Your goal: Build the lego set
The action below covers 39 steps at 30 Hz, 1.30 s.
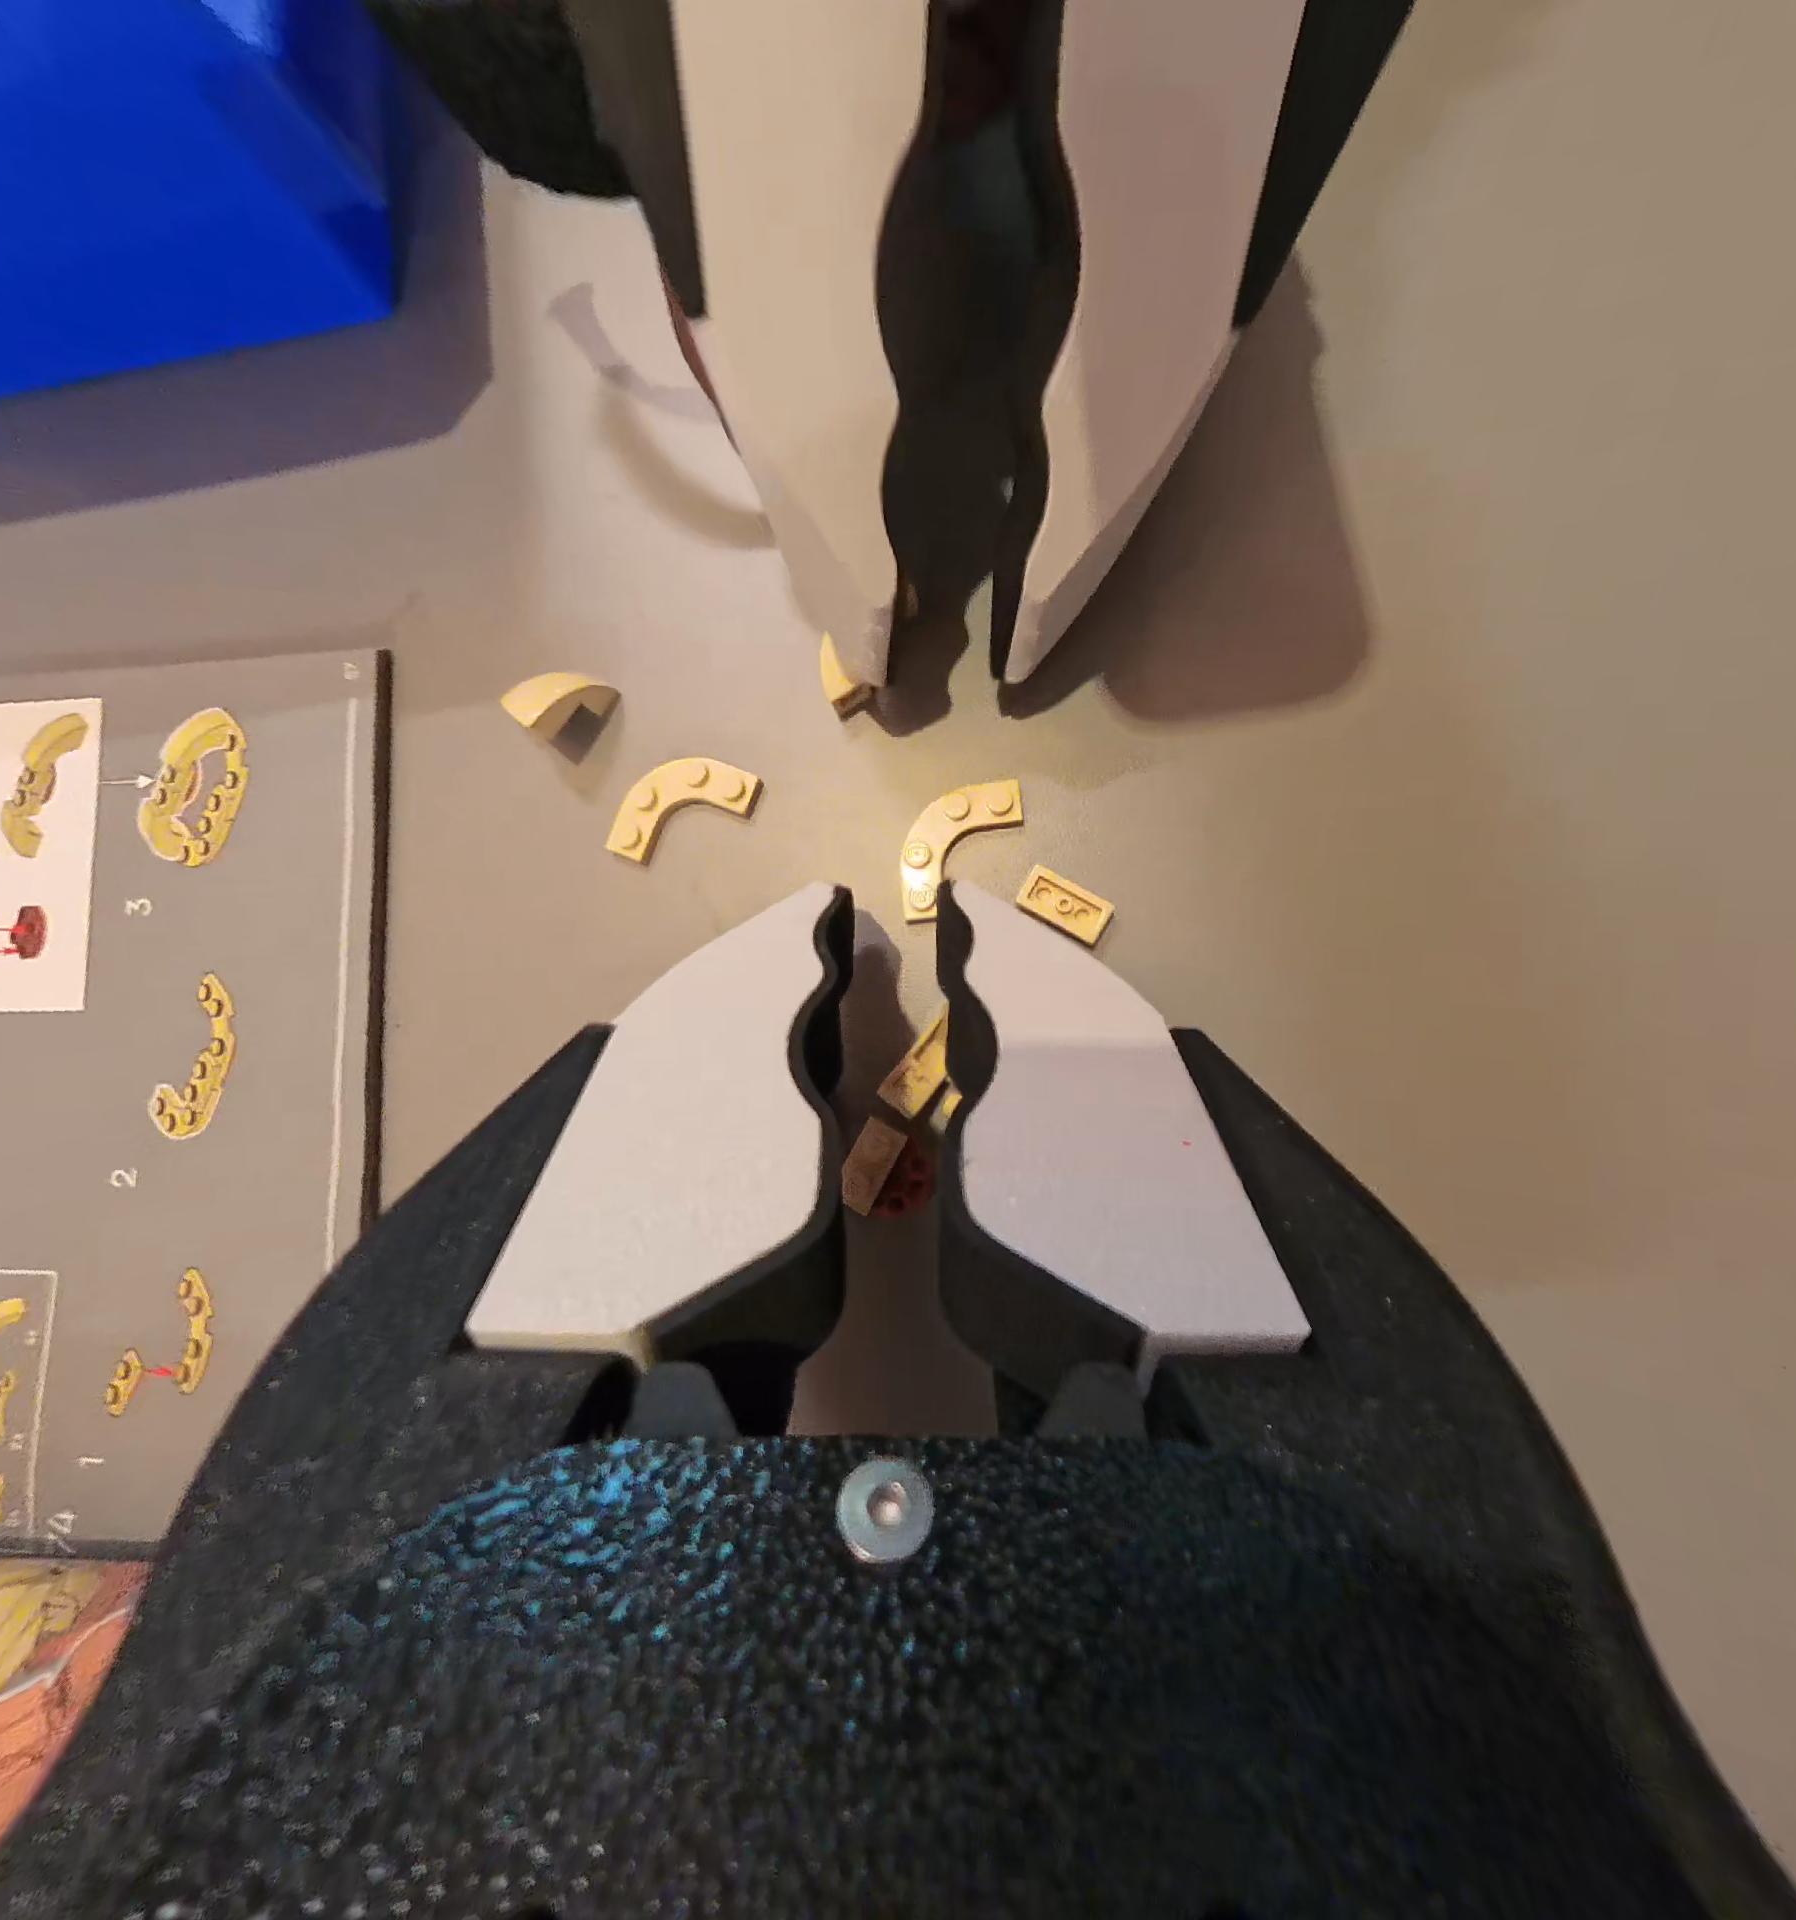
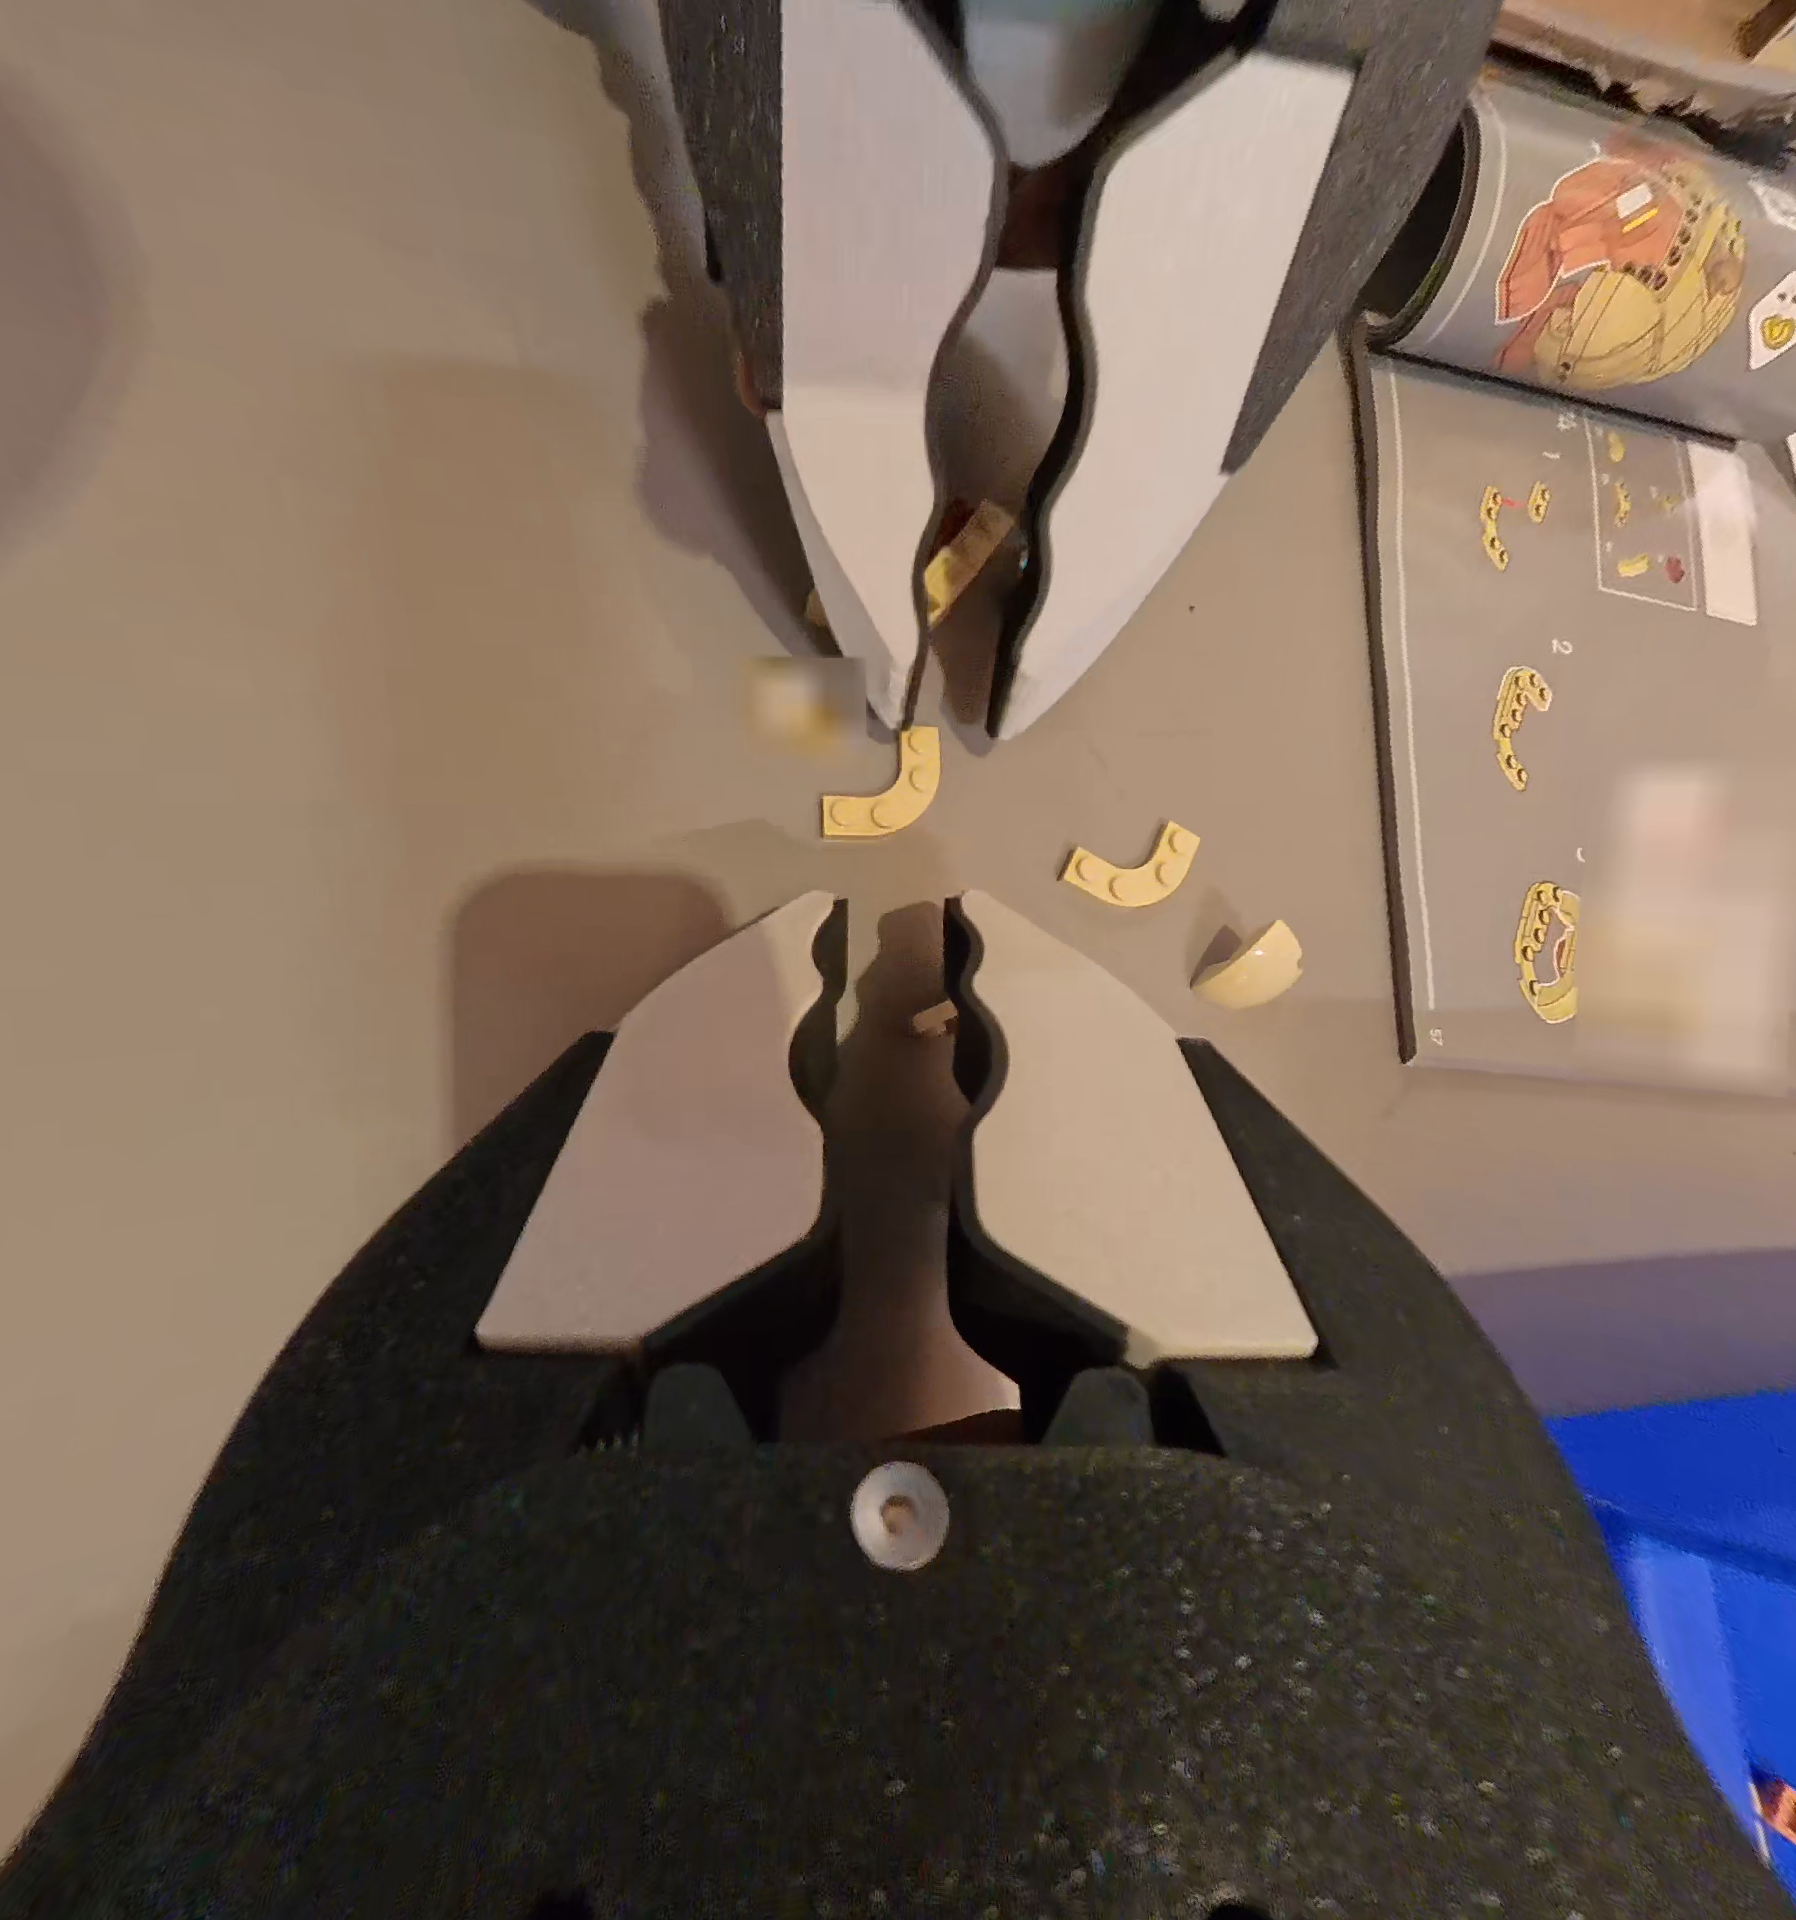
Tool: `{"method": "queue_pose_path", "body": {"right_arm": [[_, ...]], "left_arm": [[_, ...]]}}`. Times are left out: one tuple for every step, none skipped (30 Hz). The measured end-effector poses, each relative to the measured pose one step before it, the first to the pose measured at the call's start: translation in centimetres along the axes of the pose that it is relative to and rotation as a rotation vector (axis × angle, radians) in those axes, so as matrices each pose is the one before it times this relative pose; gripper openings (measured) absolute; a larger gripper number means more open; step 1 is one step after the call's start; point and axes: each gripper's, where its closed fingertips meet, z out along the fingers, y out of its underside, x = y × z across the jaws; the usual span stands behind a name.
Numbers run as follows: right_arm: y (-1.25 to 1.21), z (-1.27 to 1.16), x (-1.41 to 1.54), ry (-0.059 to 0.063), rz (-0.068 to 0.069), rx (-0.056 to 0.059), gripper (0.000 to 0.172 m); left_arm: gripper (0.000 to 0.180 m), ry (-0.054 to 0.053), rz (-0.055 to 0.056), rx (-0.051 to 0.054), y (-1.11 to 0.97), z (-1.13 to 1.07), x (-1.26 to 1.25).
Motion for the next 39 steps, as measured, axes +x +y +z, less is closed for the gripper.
{"method": "queue_pose_path", "body": {"right_arm": [[-0.024,-0.169,0.024,-0.0037,0.0037,0.0038,0.017],[0.083,-0.134,0.013,-0.0045,0.0058,-0.0027,0.017],[0.170,-0.115,0.033,-0.0036,0.0049,-0.0062,0.017],[0.184,-0.108,0.058,-0.0008,0.0022,-0.0063,0.017],[0.182,-0.117,0.044,-0.0011,0.0011,-0.0050,0.017],[0.141,-0.100,0.061,0.0001,0.0019,-0.0027,0.017],[0.101,-0.096,0.073,0.0007,0.0028,-0.0010,0.017],[0.089,-0.075,0.061,0.0008,0.0030,-0.0008,0.017],[0.047,-0.063,0.103,0.0039,0.0020,0.0015,0.017],[0.016,-0.038,0.084,0.0038,0.0001,0.0035,0.017],[-0.007,-0.047,0.063,0.0045,-0.0021,0.0043,0.017],[-0.052,-0.031,0.130,0.0101,-0.0062,0.0072,0.018],[-0.132,-0.064,0.135,0.0126,-0.0122,0.0124,0.018],[-0.214,-0.071,0.119,0.0129,-0.0169,0.0183,0.019],[-0.287,-0.092,0.087,0.0123,-0.0195,0.0222,0.019],[-0.325,-0.094,0.069,0.0124,-0.0210,0.0245,0.019],[-0.343,-0.095,0.114,0.0161,-0.0245,0.0252,0.020],[-0.399,-0.120,0.215,0.0254,-0.0299,0.0268,0.020],[-0.419,-0.138,0.298,0.0334,-0.0350,0.0285,0.020],[-0.428,-0.126,0.227,0.0329,-0.0440,0.0283,0.020],[-0.549,-0.162,0.132,0.0317,-0.0535,0.0352,0.020],[-0.711,-0.179,0.021,0.0294,-0.0572,0.0463,0.020],[-0.802,-0.178,-0.086,0.0228,-0.0553,0.0492,0.019],[-0.801,-0.146,-0.013,0.0243,-0.0465,0.0440,0.019],[-0.651,-0.065,0.068,0.0221,-0.0325,0.0320,0.019],[-0.535,-0.029,0.080,0.0169,-0.0189,0.0227,0.019],[-0.480,-0.018,0.124,0.0149,-0.0104,0.0199,0.019],[-0.423,-0.004,0.035,0.0078,-0.0063,0.0193,0.019],[-0.330,0.015,-0.007,0.0038,-0.0035,0.0168,0.019],[-0.209,0.039,-0.059,0.0006,-0.0011,0.0124,0.019],[-0.123,0.064,-0.088,-0.0016,0.0021,0.0086,0.019],[-0.096,0.079,-0.102,-0.0024,0.0058,0.0080,0.019],[-0.120,0.075,-0.043,0.0003,0.0088,0.0104,0.018],[-0.244,0.030,0.009,0.0029,0.0151,0.0190,0.016],[-0.323,0.013,0.058,0.0035,0.0218,0.0235,0.013],[-0.207,0.006,-0.001,-0.0015,0.0185,0.0152,0.012],[-0.072,-0.002,0.055,0.0030,0.0063,0.0050,0.010],[0.075,-0.006,0.095,0.0037,-0.0027,-0.0077,0.007],[0.153,-0.016,0.117,0.0040,-0.0110,-0.0154,0.005]], "left_arm": [[0.015,0.0011,0.0144,-0.0125,0.112,0.241,0.049],[0.015,0.0038,0.0082,-0.0103,0.071,0.223,0.055],[0.015,0.0039,0.0017,-0.0071,0.040,0.203,0.003],[0.016,0.0070,-0.0046,0.0088,-0.187,0.093,0.015],[0.014,0.0128,-0.0048,0.0024,-0.044,0.075,0.115],[0.013,0.0108,0.0007,0.0031,-0.018,0.032,0.118],[0.010,0.0099,0.0055,0.0055,-0.020,0.023,0.119],[0.007,0.0061,0.0038,0.0081,-0.033,0.042,0.051],[0.007,0.0022,0.0017,0.0116,-0.074,0.055,-0.027],[0.007,0.0076,-0.0018,0.0100,-0.074,0.049,0.034],[0.007,0.0068,-0.0052,0.0093,-0.057,0.030,-0.008],[0.007,0.0052,-0.0068,0.0101,-0.047,0.017,-0.010],[0.007,0.0041,-0.0065,0.0130,-0.087,-0.016,-0.014],[0.007,0.0041,-0.0082,0.0171,-0.154,-0.059,-0.004],[0.007,0.0052,-0.0085,0.0186,-0.199,-0.125,0.025],[0.007,0.0022,-0.0054,0.0201,-0.242,-0.183,0.014],[0.006,0.0004,-0.0043,0.0250,-0.331,-0.257,0.003],[0.006,0.0051,-0.0071,0.0315,-0.429,-0.310,0.075],[0.006,0.0079,-0.0100,0.0402,-0.531,-0.355,0.100],[0.006,0.0145,-0.0141,0.0473,-0.623,-0.371,0.191],[0.006,0.0215,-0.0189,0.0542,-0.711,-0.348,0.256],[0.006,0.0274,-0.0219,0.0578,-0.760,-0.323,0.323],[0.006,0.0301,-0.0218,0.0532,-0.709,-0.286,0.339],[0.006,0.0283,-0.0213,0.0468,-0.609,-0.225,0.302],[0.006,0.0272,-0.0210,0.0403,-0.518,-0.170,0.276],[0.006,0.0256,-0.0207,0.0349,-0.426,-0.109,0.256],[0.006,0.0243,-0.0203,0.0269,-0.307,-0.060,0.231],[0.006,0.0196,-0.0173,0.0201,-0.205,-0.012,0.172],[0.006,0.0195,-0.0137,0.0133,-0.100,0.026,0.184],[0.006,0.0210,-0.0116,0.0124,-0.089,0.069,0.218],[0.006,0.0172,-0.0085,0.0147,-0.120,0.080,0.180],[0.006,0.0185,-0.0079,0.0166,-0.170,0.079,0.210],[0.006,0.0169,-0.0062,0.0140,-0.141,0.088,0.187],[0.006,0.0116,-0.0023,0.0121,-0.126,0.080,0.130],[0.006,0.0074,-0.0017,0.0102,-0.111,0.074,0.078],[0.006,0.0101,-0.0033,0.0124,-0.142,0.046,0.124],[0.006,0.0052,-0.0060,0.0094,-0.127,-0.047,0.035],[0.006,-0.0083,-0.0019,0.0025,-0.060,-0.123,-0.123],[0.007,-0.0154,-0.0001,-0.0048,0.001,-0.131,-0.180]]}}
